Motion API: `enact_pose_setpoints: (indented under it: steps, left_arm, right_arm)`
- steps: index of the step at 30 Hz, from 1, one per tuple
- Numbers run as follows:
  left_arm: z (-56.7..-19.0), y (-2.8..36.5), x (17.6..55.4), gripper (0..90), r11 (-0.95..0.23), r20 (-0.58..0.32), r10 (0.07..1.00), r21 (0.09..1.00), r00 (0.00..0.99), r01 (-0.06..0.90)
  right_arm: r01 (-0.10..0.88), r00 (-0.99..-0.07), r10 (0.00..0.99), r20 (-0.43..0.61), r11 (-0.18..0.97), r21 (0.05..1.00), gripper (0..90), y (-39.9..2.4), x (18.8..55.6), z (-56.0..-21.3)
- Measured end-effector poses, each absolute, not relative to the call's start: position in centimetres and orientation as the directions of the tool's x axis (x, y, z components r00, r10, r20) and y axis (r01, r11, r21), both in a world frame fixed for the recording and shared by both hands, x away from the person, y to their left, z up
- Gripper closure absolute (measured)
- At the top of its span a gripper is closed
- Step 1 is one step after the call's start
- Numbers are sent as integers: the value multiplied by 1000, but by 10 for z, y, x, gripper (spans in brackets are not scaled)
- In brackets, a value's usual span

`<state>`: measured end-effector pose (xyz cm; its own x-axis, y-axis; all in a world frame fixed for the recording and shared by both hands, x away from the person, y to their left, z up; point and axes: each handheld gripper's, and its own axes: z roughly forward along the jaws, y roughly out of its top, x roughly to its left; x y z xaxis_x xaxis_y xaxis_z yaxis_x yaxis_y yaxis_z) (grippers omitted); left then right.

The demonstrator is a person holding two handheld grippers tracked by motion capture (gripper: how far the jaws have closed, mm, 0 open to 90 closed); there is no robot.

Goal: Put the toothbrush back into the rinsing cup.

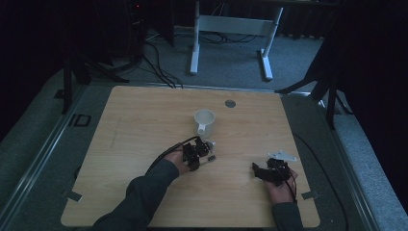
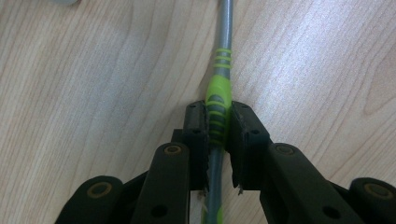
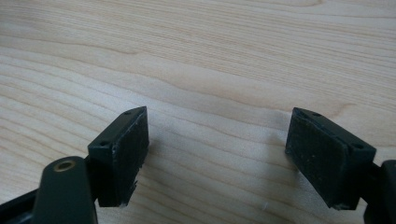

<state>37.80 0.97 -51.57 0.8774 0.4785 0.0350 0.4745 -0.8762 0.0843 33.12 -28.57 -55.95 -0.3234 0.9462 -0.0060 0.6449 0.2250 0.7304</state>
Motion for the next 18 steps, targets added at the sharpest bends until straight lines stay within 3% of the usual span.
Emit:
enact_pose_setpoints:
  steps: [18]
  left_arm:
    - [-498,23,380,795,-841,6,520,180,854,510]
  right_arm:
    - [645,-323,946,-5,224,731,211,-285,331,-559]
